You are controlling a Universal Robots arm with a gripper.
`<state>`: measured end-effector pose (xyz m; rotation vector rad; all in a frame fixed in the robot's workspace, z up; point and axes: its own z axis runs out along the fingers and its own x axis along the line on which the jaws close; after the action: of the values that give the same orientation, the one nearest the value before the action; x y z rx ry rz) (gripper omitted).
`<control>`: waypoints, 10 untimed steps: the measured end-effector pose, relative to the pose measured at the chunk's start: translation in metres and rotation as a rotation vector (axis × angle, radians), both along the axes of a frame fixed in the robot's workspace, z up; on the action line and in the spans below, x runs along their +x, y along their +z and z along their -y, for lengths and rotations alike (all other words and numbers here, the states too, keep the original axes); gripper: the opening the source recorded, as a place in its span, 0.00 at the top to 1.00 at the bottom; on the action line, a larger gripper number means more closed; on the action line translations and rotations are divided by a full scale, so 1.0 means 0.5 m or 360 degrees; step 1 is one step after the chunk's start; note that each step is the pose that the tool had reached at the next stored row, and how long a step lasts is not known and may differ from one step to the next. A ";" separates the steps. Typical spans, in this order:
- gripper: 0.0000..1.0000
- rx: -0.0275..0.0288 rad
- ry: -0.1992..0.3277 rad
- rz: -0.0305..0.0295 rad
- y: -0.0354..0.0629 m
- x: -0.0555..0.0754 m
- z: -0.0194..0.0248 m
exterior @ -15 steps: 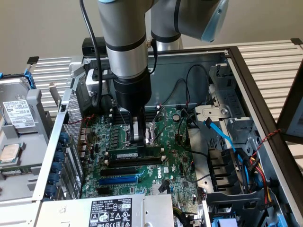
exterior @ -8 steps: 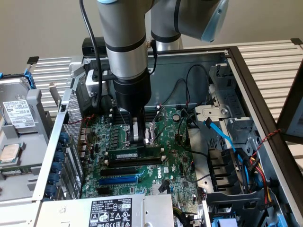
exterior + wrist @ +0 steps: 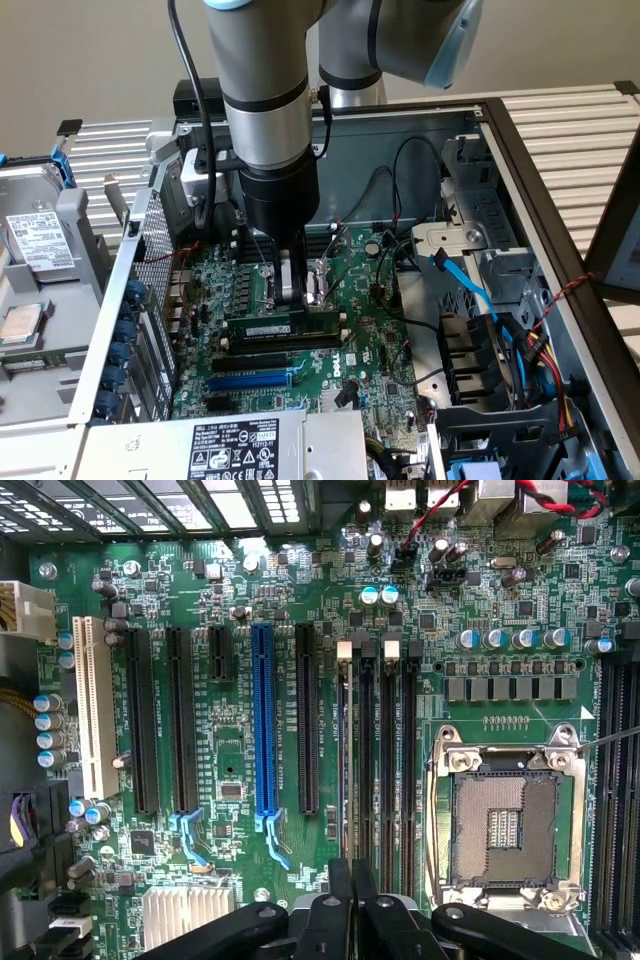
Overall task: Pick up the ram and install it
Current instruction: 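Insert the ram into the slot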
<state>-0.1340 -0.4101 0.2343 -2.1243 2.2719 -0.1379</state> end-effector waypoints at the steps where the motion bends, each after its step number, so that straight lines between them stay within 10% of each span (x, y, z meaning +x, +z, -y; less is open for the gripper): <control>1: 0.88 0.00000 0.0000 -0.00001 0.000 0.000 0.0000; 10: 0.88 0.00010 0.0020 -0.00049 0.000 0.000 0.0000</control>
<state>-0.1340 -0.4101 0.2342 -2.1398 2.2593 -0.1337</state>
